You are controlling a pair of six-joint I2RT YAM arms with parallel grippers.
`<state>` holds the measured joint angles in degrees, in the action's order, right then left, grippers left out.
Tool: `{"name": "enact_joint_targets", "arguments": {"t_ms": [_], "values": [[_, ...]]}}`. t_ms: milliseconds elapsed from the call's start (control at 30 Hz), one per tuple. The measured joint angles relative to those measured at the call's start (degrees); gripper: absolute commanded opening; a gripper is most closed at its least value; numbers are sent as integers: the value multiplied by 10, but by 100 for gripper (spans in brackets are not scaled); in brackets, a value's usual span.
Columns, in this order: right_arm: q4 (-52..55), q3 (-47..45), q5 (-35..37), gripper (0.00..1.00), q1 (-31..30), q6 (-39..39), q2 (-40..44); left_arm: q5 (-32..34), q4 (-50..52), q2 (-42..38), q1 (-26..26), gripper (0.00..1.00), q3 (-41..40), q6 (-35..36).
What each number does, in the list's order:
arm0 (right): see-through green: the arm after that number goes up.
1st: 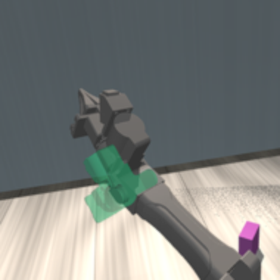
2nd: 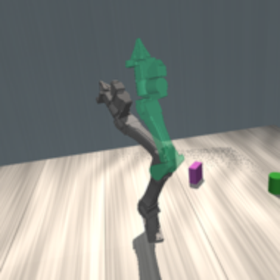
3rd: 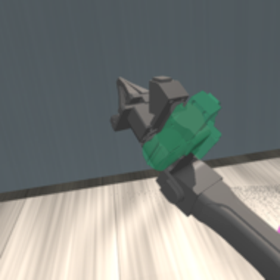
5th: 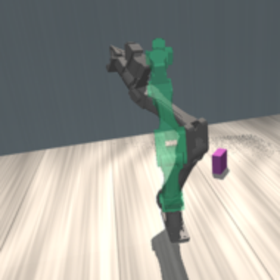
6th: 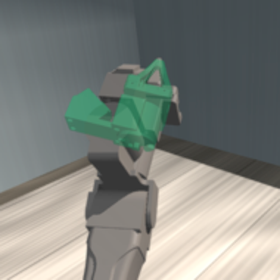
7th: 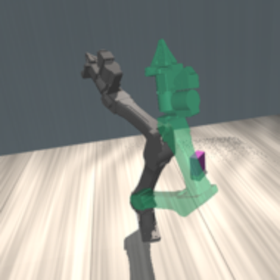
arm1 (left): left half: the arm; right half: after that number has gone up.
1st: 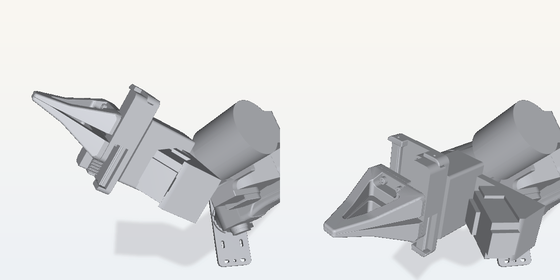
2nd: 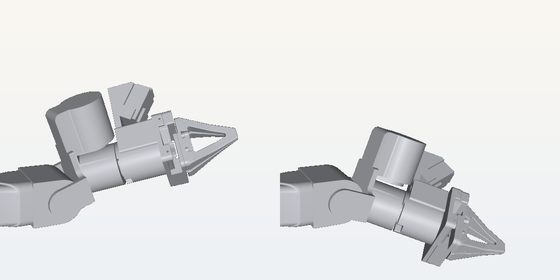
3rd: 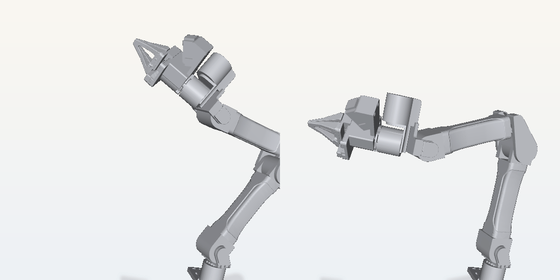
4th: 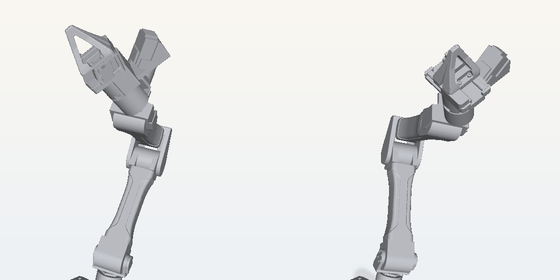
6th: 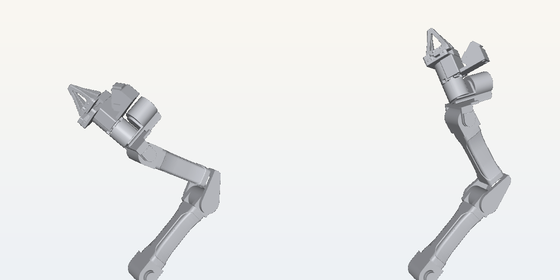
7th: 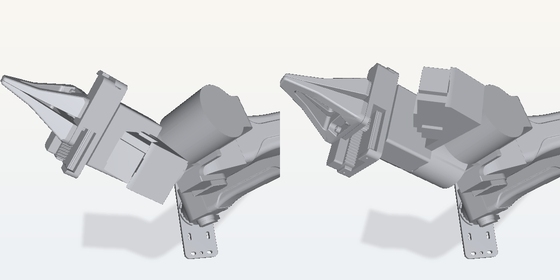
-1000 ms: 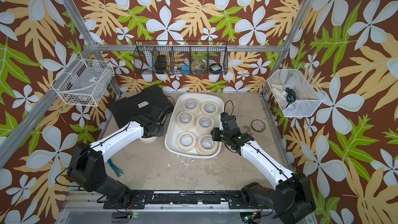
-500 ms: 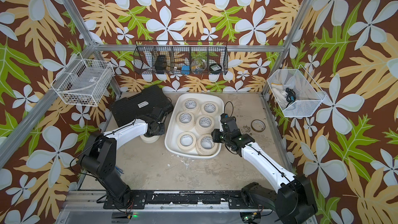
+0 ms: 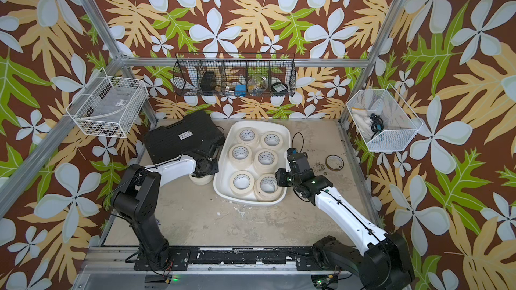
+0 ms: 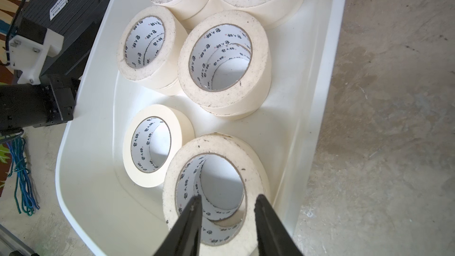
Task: Take out the art tape in the storage box
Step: Place the art tape at the center of the board.
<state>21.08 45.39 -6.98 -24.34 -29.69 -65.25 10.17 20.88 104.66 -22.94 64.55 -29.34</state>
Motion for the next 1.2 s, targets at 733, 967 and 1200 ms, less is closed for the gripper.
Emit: {"name": "enact_joint_targets", "arguments": {"t_ms": [733, 967, 1200], "values": [[17, 9, 2, 41, -1, 4, 14, 38, 64, -56, 0, 54, -4, -9], [18, 31, 2, 41, -1, 14, 3, 59, 120, -117, 0, 55, 26, 2], [27, 64, 7, 41, -3, 21, -17, 21, 154, -202, 0, 55, 40, 31]]}}
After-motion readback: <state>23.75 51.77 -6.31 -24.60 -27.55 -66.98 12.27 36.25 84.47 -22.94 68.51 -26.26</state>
